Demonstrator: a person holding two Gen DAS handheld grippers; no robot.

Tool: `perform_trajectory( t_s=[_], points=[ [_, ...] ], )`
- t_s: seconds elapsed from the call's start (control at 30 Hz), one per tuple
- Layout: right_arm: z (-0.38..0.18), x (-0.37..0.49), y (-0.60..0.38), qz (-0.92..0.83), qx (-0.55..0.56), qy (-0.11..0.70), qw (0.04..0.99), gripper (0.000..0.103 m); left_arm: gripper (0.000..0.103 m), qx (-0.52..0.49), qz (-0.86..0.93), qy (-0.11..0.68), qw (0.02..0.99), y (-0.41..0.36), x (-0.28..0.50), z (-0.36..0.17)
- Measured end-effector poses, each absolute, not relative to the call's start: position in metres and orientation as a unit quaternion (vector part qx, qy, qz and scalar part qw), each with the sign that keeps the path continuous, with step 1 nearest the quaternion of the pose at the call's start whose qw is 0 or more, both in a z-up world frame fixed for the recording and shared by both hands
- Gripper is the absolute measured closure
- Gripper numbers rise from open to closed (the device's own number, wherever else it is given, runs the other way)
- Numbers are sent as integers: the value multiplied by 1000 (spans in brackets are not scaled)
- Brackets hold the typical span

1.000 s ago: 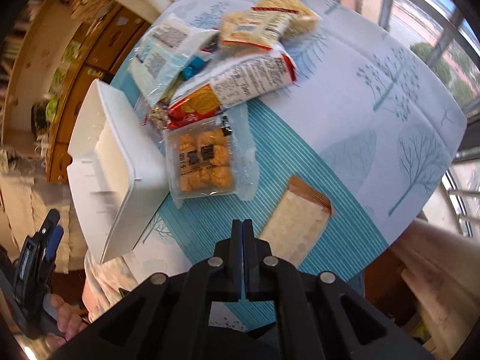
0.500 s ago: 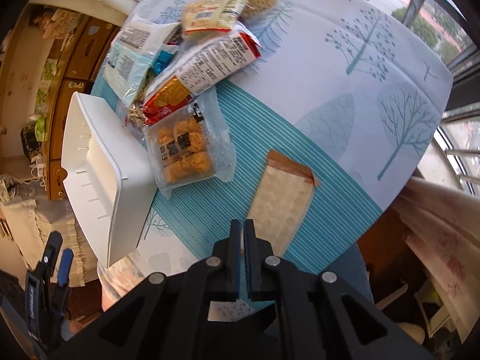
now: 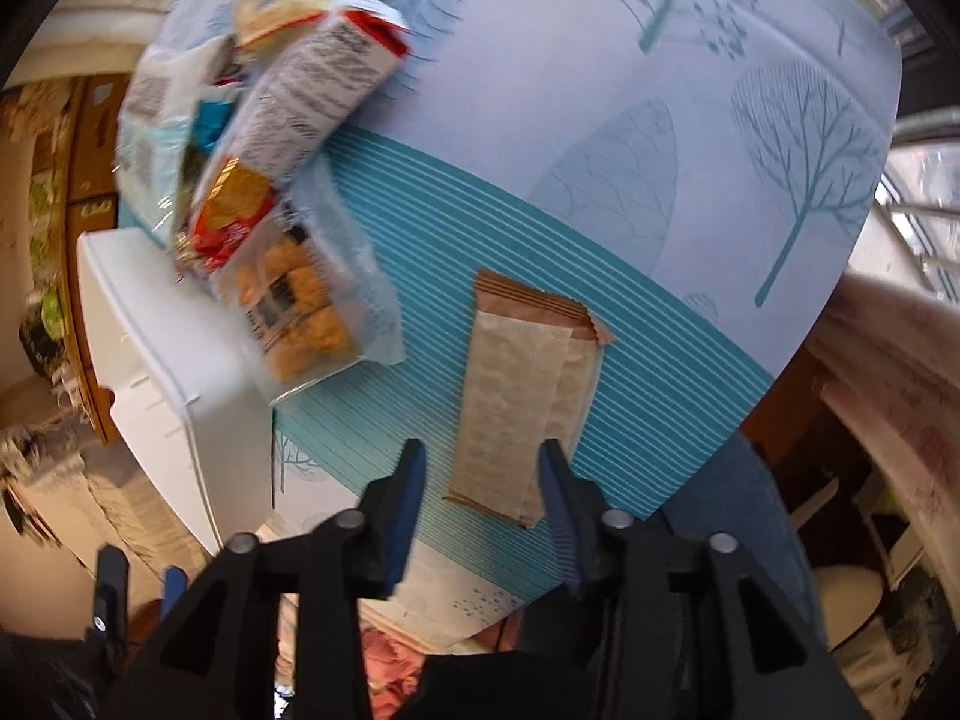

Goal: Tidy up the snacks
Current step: 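Grasp the brown paper bar with the right gripper while the left gripper grasps the clear orange-puff bag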

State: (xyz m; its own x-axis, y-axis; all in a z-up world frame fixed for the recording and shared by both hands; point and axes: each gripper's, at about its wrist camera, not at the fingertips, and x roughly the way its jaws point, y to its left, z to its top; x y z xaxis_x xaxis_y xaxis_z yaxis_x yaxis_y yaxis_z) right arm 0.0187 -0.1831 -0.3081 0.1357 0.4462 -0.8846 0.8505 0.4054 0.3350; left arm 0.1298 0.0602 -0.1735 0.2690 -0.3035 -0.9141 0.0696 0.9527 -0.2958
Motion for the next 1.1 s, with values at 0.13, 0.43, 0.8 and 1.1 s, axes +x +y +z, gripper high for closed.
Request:
perform_trajectory(
  t_s=[0.13,0.43,0.8,1.1],
  points=[
    [-318,22,-187,-189,519,634,541,53,14,-109,-98,623,769,54,131,-192],
    [-335,35,-177,-191,486,666,532,49,9,-131,-79,664,731,32,142,-220],
    [-335,45,-170,-205,442,694,530,49,9,-162,-60,701,692,14,159,-250],
    [-349,54,-185,-195,433,720,507,49,9,-198,-34,724,660,4,172,-282]
  ],
)
